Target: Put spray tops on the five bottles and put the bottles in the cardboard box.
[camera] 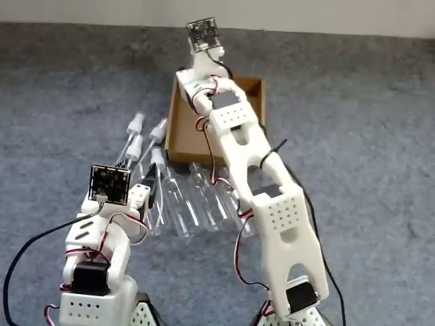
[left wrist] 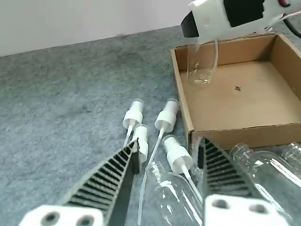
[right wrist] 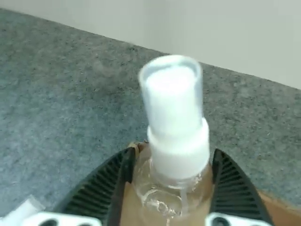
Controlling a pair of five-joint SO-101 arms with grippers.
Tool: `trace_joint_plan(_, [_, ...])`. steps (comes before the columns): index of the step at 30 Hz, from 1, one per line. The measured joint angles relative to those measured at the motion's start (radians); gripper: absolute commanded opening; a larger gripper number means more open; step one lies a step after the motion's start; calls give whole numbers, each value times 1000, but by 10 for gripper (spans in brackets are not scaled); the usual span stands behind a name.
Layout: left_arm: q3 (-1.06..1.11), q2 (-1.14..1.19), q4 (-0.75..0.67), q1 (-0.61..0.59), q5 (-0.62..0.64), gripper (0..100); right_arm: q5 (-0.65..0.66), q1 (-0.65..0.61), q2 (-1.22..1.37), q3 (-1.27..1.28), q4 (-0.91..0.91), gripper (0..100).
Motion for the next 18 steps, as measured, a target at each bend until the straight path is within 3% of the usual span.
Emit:
trace_joint_plan(5, [0, 0, 0, 0, 0, 161, 0, -18, 0, 0, 0, 297])
trace_joint_plan(18, [0, 0, 0, 0, 0, 161, 0, -18, 0, -37, 0, 298])
